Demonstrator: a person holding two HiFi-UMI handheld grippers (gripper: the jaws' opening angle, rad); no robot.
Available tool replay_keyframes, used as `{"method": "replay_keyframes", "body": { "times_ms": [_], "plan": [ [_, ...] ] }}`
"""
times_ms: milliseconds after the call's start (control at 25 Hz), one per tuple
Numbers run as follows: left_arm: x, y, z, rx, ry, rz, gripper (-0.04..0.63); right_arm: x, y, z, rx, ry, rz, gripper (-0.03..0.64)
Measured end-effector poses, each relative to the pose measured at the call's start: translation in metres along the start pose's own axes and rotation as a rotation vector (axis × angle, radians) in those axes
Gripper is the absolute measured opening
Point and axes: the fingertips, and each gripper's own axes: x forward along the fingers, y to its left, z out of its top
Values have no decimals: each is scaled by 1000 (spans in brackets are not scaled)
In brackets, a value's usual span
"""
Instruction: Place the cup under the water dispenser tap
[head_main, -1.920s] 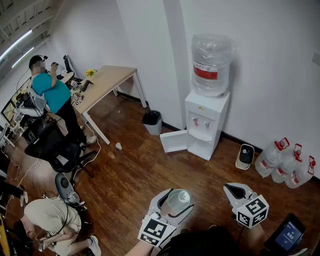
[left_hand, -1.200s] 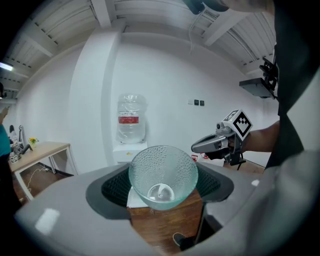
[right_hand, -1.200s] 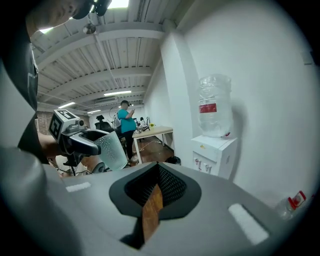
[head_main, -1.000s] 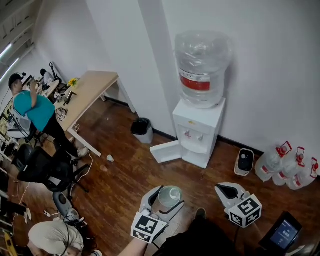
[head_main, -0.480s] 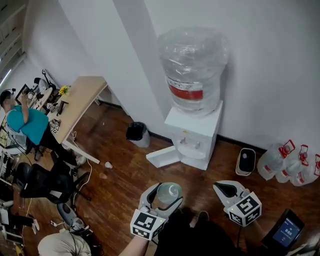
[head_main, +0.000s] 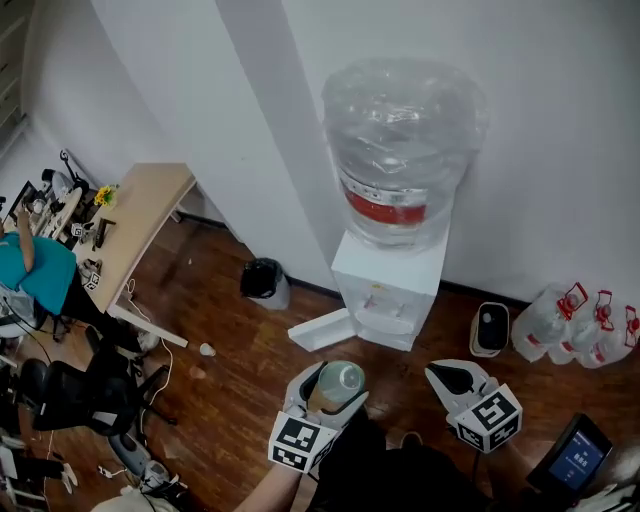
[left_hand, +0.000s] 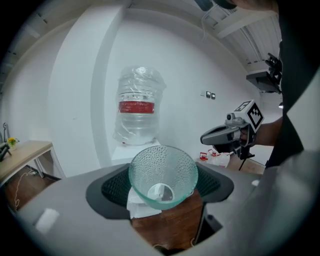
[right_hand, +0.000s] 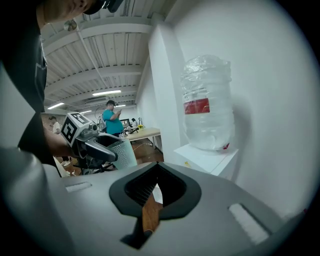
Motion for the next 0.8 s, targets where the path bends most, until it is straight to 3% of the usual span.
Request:
{"method": "replay_keyframes", "body": {
  "times_ms": [400, 800],
  "plan": [
    [53, 89, -28, 2, 8, -64, 383, 81, -15, 17, 23, 44, -57, 2],
    [92, 131, -54, 3, 71, -138, 383, 118, -47, 22, 84, 54, -127, 2]
  ]
}}
